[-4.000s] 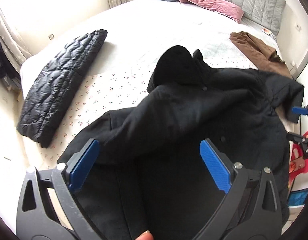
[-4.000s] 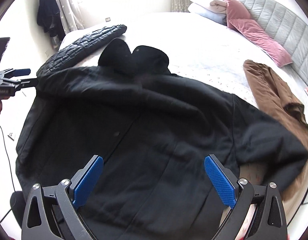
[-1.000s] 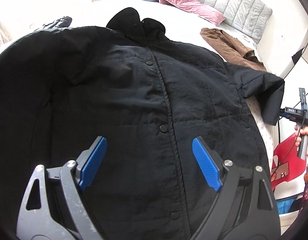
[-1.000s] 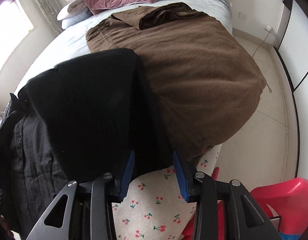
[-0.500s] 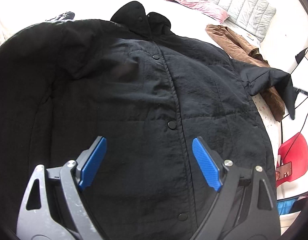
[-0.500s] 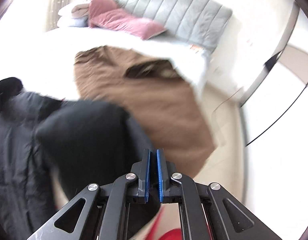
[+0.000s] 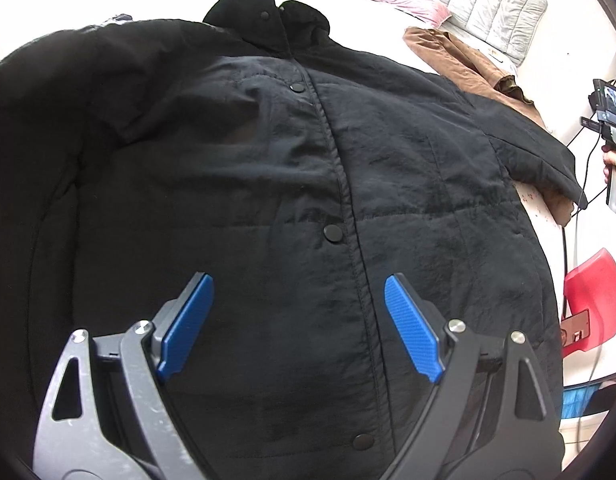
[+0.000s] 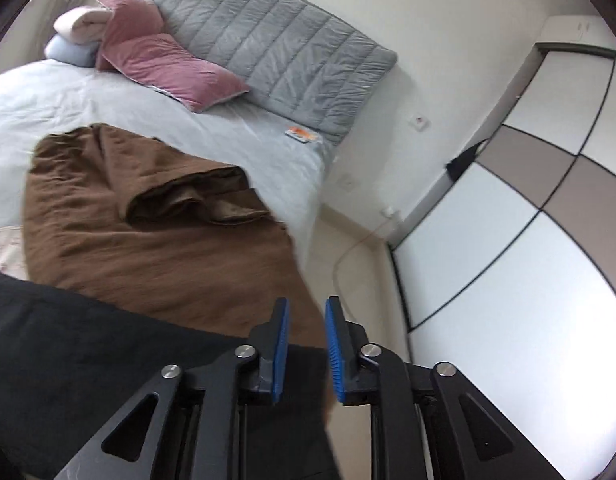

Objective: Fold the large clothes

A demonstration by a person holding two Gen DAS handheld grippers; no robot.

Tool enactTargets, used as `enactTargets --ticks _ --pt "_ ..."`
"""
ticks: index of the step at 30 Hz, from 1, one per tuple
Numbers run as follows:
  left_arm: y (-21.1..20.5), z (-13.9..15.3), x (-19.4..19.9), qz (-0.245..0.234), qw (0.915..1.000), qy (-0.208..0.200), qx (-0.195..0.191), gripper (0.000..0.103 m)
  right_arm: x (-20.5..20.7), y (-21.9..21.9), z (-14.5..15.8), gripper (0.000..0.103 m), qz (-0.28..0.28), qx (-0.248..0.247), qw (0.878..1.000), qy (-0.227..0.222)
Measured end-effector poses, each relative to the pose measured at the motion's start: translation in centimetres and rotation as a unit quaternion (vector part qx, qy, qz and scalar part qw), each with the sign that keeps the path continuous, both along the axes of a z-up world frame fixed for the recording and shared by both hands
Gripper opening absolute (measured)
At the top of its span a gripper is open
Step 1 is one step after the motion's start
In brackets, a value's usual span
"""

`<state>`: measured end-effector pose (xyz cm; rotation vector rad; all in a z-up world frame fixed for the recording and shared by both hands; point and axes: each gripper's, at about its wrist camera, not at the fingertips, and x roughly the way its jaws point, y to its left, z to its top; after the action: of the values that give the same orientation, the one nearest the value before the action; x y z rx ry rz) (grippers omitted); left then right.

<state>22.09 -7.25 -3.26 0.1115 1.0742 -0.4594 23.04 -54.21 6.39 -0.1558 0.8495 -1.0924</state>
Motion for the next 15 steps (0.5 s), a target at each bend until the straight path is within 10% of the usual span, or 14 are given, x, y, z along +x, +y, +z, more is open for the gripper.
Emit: enactTargets --ticks 4,15 --pt "1.2 1.2 0.1 0.016 0.9998 -0.004 -0.011 0.088 2.0 5.2 -0.5 0.049 0.091 0.045 0.995 -0.008" --pt "16.3 8.9 -3.3 0.120 0.9908 -0.047 -0.041 0.088 1.9 20.0 0.6 0.063 0.257 0.188 0.948 -0.023"
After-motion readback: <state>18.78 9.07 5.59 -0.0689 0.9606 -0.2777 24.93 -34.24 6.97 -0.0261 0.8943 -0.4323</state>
